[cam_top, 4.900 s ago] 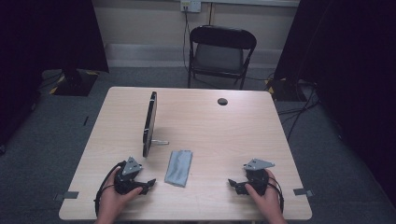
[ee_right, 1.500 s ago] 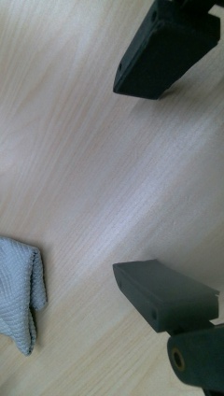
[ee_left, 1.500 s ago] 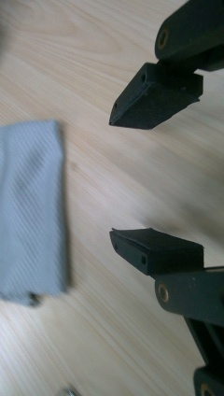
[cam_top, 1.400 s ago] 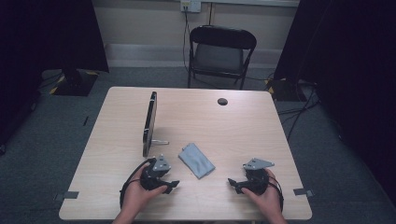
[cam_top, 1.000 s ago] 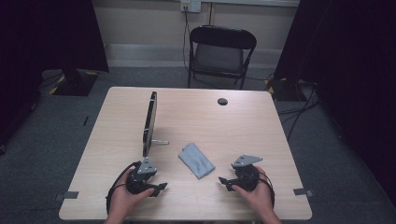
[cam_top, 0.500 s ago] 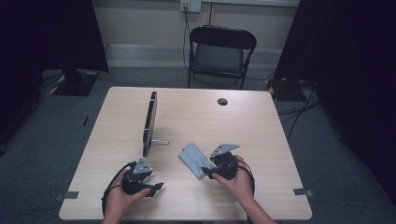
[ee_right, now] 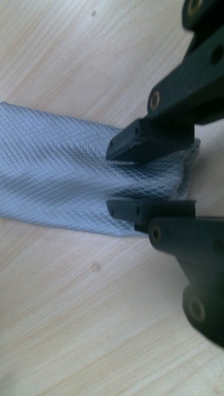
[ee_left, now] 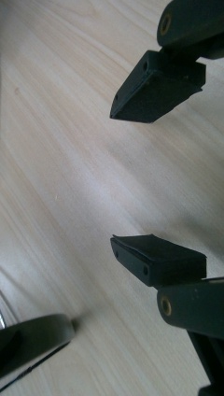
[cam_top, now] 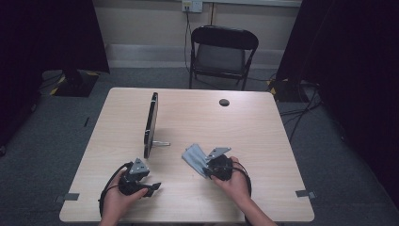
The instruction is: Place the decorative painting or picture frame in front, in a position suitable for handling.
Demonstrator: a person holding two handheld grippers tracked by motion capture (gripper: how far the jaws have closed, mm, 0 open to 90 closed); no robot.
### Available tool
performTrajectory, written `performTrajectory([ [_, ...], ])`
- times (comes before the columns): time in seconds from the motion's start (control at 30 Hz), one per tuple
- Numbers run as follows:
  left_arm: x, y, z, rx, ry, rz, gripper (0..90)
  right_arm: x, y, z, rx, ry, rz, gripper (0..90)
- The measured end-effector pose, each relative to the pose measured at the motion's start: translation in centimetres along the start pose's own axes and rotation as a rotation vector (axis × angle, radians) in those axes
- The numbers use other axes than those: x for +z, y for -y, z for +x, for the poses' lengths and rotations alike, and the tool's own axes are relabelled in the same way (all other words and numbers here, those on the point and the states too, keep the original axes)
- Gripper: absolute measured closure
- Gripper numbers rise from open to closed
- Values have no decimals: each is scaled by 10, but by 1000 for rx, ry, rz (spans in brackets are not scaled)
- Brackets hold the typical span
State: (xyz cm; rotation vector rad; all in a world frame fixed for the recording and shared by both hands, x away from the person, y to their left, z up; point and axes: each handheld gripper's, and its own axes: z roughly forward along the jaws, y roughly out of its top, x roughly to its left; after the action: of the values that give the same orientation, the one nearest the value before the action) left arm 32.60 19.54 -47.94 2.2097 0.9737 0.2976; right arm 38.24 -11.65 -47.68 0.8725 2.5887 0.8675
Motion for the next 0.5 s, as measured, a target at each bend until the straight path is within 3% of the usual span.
performTrajectory([
  [0.1,-2,0,1,-7,-6,-9,323,-1,0,0,-10,8,6,784],
  [0.23,-3,1,1,-6,-8,-9,322,-8,4,-12,32,-42,-3,801],
  [0.37,-3,0,2,2,-8,-9,322,-18,11,-18,-6,-10,8,802],
  [0.5,-4,0,4,-10,-14,-10,322,-30,25,-28,14,-8,-2,801],
])
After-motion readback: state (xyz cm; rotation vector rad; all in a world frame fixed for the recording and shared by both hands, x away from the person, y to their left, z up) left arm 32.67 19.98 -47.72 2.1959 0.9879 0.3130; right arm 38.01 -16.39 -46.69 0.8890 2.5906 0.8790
